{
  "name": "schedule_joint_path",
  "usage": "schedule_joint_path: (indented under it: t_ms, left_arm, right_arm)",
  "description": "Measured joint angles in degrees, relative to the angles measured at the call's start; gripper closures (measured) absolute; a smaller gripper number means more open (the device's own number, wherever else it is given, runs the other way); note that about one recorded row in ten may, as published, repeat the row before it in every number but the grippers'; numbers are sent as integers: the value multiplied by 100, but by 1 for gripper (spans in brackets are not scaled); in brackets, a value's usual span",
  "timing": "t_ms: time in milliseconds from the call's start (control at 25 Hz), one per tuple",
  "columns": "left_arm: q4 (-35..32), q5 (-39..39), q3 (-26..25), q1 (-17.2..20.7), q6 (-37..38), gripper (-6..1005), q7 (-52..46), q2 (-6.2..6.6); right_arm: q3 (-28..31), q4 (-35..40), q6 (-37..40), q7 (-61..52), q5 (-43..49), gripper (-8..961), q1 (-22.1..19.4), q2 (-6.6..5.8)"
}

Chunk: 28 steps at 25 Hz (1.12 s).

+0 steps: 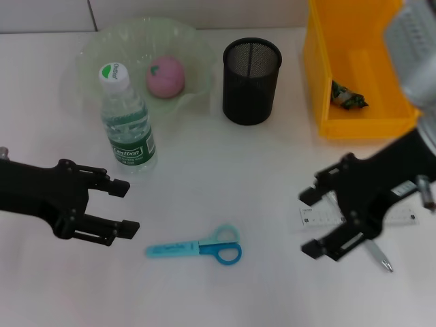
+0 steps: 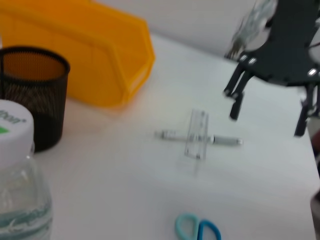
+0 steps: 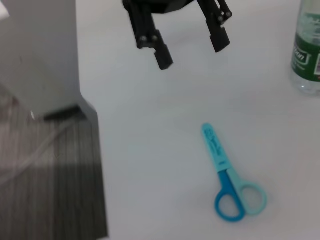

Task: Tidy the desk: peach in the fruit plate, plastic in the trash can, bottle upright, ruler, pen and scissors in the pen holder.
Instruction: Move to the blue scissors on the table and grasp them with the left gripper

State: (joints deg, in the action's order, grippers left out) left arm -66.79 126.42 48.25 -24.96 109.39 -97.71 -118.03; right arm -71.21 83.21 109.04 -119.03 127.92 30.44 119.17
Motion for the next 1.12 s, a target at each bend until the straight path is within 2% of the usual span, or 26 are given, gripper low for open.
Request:
schedule_joint_path:
  t_ms: [40, 80, 120, 160, 200, 240, 280, 320, 440, 480, 520, 560, 640, 680, 760, 800, 880, 1080, 1120]
  left_arm:
    - [0, 0, 0, 0, 0, 231, 0, 0]
    - [-478, 468, 446, -386, 82, 231, -871, -33]
    - [-478, 468, 446, -386, 82, 231, -871, -33]
    - [-543, 555, 563, -463, 75, 231, -1069, -31]
    - [-660, 729, 776, -631, 42, 231, -1445, -31]
    - [-660, 729, 776, -631, 42, 231, -1445, -31]
    - [-721, 868, 922, -766, 25, 231, -1719, -37]
    - [-831, 1104, 1264, -998, 2, 231, -2143, -50]
    - [-946, 1215, 1527, -1121, -40, 231, -2455, -59]
    - [-1040, 1264, 1730, -1202, -76, 231, -2667, -64]
    - [-1040, 1264, 1730, -1202, -76, 231, -2667, -64]
    - [-1238, 1372, 2144, -1357, -179, 231, -3072, -68]
    - [-1342, 1522, 2425, -1465, -250, 231, -3318, -73]
    - [-1342, 1522, 2425, -1465, -250, 231, -3318, -73]
    - [-1378, 1761, 3209, -1600, -495, 232, -3821, -102]
    - [-1378, 1761, 3209, -1600, -495, 232, -3821, -102]
    - [-1388, 1804, 3781, -1597, -663, 232, -4128, -106]
    - [-1398, 1808, 3937, -1566, -725, 232, -4196, -109]
    - [-1409, 1810, 4197, -1467, -895, 232, -4263, -113]
  right_arm:
    - [171, -1, 49, 159, -84, 113, -188, -4]
    - [573, -16, 232, 502, -204, 113, -546, -4]
    - [573, -16, 232, 502, -204, 113, -546, -4]
    - [828, -46, 344, 708, -256, 113, -727, 0]
    - [1388, -238, 566, 1128, -358, 113, -1016, 7]
    - [1388, -238, 566, 1128, -358, 113, -1016, 7]
    - [1937, -614, 736, 1544, -471, 113, -1205, -7]
    - [1937, -614, 736, 1544, -471, 113, -1205, -7]
    - [2810, -1416, 963, 2264, -549, 114, -1367, -68]
    - [3204, -1867, 1046, 2627, -527, 114, -1402, -129]
    - [3204, -1867, 1046, 2627, -527, 114, -1402, -129]
    - [3389, -2109, 1075, 2806, -519, 114, -1418, -168]
    - [3664, -2536, 1093, 3082, -515, 114, -1448, -252]
    - [3832, -2861, 1090, 3256, -514, 114, -1484, -340]
    - [3900, -2992, 1087, 3320, -514, 114, -1502, -375]
    - [3957, -3088, 1085, 3365, -513, 114, -1516, -400]
    - [4097, -3265, 1082, 3451, -513, 114, -1559, -429]
    - [4095, -3315, 1100, 3496, -512, 114, -1580, -404]
    - [4095, -3315, 1100, 3496, -512, 114, -1580, -404]
